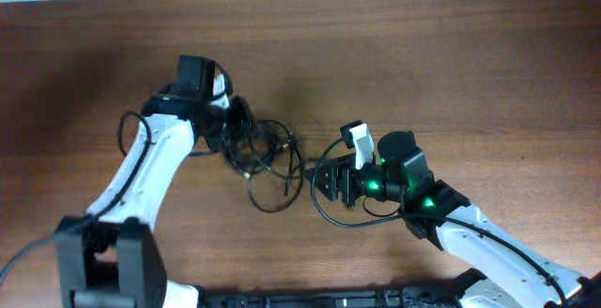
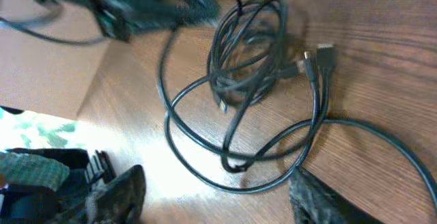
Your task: Untangle cables
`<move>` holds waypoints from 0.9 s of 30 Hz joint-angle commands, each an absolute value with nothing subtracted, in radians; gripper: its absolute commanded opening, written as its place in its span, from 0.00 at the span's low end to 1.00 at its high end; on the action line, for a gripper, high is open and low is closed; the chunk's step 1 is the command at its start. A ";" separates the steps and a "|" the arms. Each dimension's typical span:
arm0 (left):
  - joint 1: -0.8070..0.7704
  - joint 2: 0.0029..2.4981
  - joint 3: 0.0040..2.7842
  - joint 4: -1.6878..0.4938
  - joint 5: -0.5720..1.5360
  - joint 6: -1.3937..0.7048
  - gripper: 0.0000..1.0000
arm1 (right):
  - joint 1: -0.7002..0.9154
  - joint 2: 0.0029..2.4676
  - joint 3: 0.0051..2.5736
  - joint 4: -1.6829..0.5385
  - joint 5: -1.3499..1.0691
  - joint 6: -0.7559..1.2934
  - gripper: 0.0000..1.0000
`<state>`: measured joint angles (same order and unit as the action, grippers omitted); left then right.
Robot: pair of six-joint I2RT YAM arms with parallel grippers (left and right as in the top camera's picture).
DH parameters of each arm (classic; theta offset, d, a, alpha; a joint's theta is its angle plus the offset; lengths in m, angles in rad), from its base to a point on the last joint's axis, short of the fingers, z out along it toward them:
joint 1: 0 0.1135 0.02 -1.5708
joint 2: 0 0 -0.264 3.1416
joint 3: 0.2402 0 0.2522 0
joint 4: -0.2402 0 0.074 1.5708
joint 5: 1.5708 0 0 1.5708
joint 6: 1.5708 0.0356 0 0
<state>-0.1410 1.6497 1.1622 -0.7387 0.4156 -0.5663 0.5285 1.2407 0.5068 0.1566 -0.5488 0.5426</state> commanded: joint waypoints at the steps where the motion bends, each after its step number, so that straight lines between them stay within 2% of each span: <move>1: -0.182 1.475 1.253 -0.746 0.467 -0.358 0.00 | 0.524 1.239 0.507 0.157 -0.475 0.533 0.66; 5: -0.276 1.242 1.253 -0.733 0.535 -0.062 0.00 | 0.524 1.239 0.507 0.164 -0.459 0.533 0.69; 10: -0.275 1.171 1.253 -0.735 0.527 -0.058 0.00 | 0.524 1.239 0.507 0.163 -0.459 0.533 0.69; 12: -0.274 1.171 1.253 -0.736 0.526 -0.058 0.00 | 0.502 1.238 0.507 0.200 -0.460 0.529 0.83; 14: -0.253 1.142 1.253 -0.760 0.438 -0.059 0.00 | 0.407 1.209 0.508 0.276 -0.505 0.529 0.90; 16: -0.181 1.029 1.253 -0.777 0.351 -0.059 0.00 | 0.312 1.188 0.508 0.403 -0.660 0.530 0.91; 18: -0.173 0.968 1.253 -0.776 0.351 -0.059 0.00 | 0.324 1.192 0.508 0.447 -0.661 0.513 0.99; 20: -0.175 0.919 1.253 -0.798 0.364 -0.060 0.00 | 0.327 1.209 0.507 0.450 -0.525 0.389 0.99; 22: -0.175 0.894 1.253 -0.837 0.431 -0.067 0.00 | 0.325 1.211 0.508 0.508 -0.392 0.394 0.99; 24: -0.175 0.877 1.253 -0.887 0.434 -0.067 0.00 | 0.343 1.232 0.508 0.560 -0.437 0.401 0.99; 27: -0.175 0.871 1.253 -0.875 0.482 -0.067 0.00 | 0.510 1.371 0.579 0.668 -0.545 0.400 0.99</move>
